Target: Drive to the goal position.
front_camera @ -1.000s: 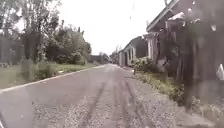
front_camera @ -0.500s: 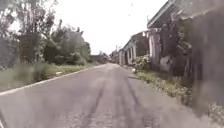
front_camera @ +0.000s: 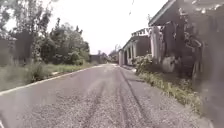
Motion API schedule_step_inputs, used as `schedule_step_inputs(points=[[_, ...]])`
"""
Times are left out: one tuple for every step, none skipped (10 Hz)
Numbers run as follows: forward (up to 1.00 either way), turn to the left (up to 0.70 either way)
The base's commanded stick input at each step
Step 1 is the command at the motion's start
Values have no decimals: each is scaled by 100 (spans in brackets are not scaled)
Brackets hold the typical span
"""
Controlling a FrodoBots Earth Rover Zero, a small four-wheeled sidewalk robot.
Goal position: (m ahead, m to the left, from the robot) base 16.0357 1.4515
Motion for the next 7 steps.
schedule_step_inputs(points=[[70,0],[70,0],[70,0],[34,0],[0,0],[0,0],[0,0]])
